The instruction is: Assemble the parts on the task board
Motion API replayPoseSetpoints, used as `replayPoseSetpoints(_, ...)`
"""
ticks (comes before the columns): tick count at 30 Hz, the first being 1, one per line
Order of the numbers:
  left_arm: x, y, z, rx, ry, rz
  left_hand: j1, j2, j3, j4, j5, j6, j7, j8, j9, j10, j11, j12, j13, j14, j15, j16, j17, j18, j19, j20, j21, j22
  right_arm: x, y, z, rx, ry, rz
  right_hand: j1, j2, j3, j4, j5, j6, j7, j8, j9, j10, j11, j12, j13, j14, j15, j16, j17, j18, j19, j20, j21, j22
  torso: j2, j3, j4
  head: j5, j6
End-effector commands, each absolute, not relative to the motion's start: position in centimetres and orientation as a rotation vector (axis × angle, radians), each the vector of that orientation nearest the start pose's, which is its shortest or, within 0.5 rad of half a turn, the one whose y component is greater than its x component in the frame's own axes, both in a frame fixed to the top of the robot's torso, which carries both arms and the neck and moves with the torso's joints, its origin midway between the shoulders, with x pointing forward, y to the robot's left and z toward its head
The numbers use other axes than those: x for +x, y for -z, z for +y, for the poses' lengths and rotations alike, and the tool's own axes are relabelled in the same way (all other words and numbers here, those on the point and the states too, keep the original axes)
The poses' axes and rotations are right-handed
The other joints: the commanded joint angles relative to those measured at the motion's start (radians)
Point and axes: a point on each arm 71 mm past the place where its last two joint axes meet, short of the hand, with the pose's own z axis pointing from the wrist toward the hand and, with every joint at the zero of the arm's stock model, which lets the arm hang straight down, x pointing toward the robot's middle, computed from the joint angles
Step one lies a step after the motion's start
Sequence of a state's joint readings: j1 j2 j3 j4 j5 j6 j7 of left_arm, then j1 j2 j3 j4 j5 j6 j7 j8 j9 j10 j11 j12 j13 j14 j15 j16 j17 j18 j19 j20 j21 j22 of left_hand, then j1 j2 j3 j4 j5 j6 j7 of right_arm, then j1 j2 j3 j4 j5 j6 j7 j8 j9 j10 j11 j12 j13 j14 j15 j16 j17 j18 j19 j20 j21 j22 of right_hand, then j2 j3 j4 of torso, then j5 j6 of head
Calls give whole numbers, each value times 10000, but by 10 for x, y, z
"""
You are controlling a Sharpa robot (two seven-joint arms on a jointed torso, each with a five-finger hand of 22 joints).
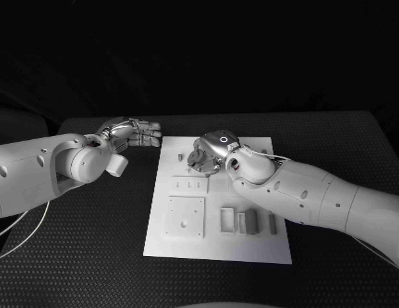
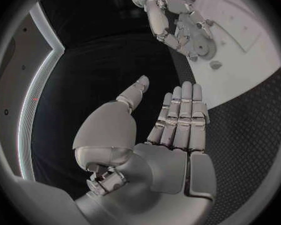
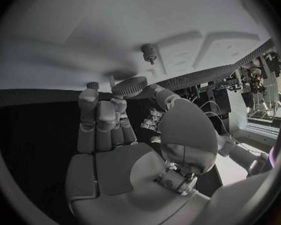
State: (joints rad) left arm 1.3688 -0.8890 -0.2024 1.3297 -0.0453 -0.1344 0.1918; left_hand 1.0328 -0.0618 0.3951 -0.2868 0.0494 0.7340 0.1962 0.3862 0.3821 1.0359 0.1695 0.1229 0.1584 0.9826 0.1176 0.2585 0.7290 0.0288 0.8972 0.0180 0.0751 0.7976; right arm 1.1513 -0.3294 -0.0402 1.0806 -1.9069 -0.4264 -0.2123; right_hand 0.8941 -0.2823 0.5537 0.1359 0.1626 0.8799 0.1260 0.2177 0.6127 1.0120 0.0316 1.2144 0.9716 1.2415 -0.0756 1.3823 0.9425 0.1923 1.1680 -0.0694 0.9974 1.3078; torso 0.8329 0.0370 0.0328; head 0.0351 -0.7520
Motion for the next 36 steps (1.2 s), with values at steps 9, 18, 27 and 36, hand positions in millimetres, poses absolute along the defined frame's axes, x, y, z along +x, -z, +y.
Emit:
replayPoseSetpoints(9,525,171,289,-10894,13031,16195,-82,-8,18,8,37,-58,185,12,8,-65,19,-67,17,62,-17,-58,17,-106,26,-21,-48,-15,528,216,-51,-4695,-4439,14083,888,402,-84,-391,158,400,7,206,148,65,-167,70,14,66,-163,82,9,695,-3,-109,190,213,3,5,1,-8,1)
replayPoseSetpoints(18,525,171,289,-10898,13022,16192,-75,-6,26,0,38,-59,183,14,8,-65,18,-68,18,62,-18,-61,18,-104,24,-23,-50,-16,528,217,-50,-4973,-4344,14128,1900,306,-376,-1703,203,352,20,174,183,81,-157,36,4,51,-154,38,-20,695,-79,-53,198,183,2,10,-5,-8,2)
replayPoseSetpoints(27,525,171,289,-10906,13016,16202,-68,-9,32,-7,38,-60,182,15,9,-65,17,-69,18,61,-18,-65,20,-104,21,-24,-51,-16,528,218,-51,-5308,-3985,14113,2040,-14,-465,-2186,209,193,119,59,146,-28,-58,1,23,-16,-61,-13,-38,695,-132,36,119,156,1,8,-3,-18,-8)
replayPoseSetpoints(36,524,171,289,-10930,12987,16215,-63,-16,35,-12,37,-61,182,16,9,-66,17,-70,19,61,-18,-69,22,-104,19,-23,-52,-17,528,218,-50,-5544,-3679,14011,2048,-102,-547,-2530,211,132,163,7,134,-128,-13,2,59,-80,-14,-40,-41,695,-172,102,49,148,3,2,-3,-37,-2)
